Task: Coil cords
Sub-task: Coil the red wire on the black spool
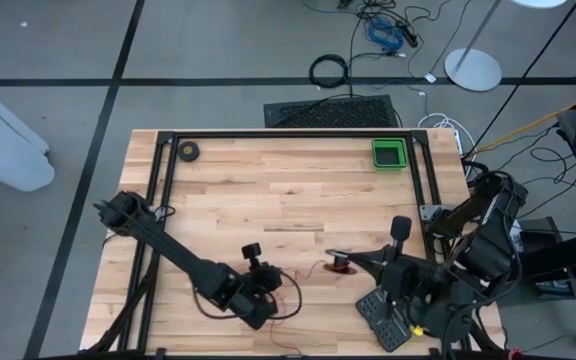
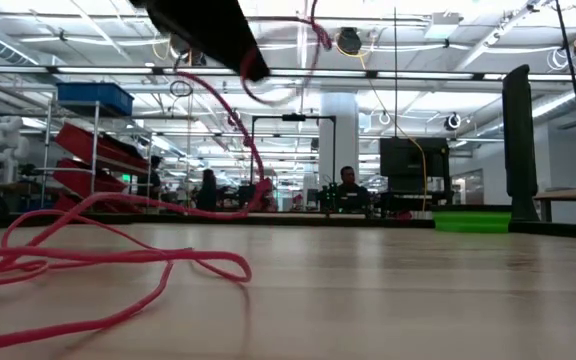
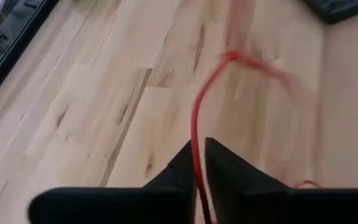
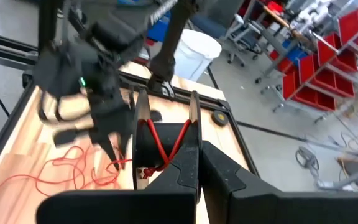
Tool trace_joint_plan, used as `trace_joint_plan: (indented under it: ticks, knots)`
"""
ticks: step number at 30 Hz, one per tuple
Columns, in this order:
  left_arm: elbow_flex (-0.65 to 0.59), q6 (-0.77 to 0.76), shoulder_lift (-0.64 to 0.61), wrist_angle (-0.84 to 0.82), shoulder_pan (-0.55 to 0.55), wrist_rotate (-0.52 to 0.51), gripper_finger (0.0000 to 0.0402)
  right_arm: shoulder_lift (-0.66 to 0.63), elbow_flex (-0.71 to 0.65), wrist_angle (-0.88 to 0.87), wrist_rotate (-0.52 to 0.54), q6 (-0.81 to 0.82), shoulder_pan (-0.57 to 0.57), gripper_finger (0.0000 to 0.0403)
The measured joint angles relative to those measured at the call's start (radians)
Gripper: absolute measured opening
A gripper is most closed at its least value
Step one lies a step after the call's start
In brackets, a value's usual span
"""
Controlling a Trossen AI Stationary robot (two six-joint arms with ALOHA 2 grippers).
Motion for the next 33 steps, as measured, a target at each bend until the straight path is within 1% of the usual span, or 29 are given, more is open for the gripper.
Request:
trace_joint_plan:
  ticks: [3,7,10,13,17,21,27,33]
  knots:
    - [0.0,-0.001,-0.033,-0.004,-0.023,0.015,0.0006,-0.008,0.0,-0.038,0.001,0.046,0.001,0.0]
    - [0.002,-0.001,-0.044,-0.046,-0.05,0.074,0.0008,-0.009,0.0,-0.051,0.043,0.065,0.014,0.0]
    - [0.002,-0.018,-0.044,-0.13,-0.069,0.123,0.0005,-0.01,0.0,-0.051,0.047,0.07,0.027,0.0]
    - [0.002,-0.081,-0.044,-0.229,-0.086,0.16,0.0003,-0.01,0.0,-0.051,0.056,0.071,0.042,0.0]
    - [0.002,-0.146,-0.044,-0.338,-0.109,0.162,0.0003,-0.01,0.0,-0.051,0.096,0.072,0.062,0.0]
    - [0.002,-0.192,-0.044,-0.408,-0.135,0.192,0.0003,-0.011,0.0,-0.051,0.102,0.077,0.076,0.0]
    - [0.002,-0.226,-0.044,-0.452,-0.183,0.24,0.0002,-0.017,0.0,-0.056,0.163,0.078,0.092,0.0]
    - [0.001,-0.245,-0.052,-0.455,-0.224,0.288,0.0002,-0.06,0.0,-0.078,0.174,0.074,0.092,0.0]
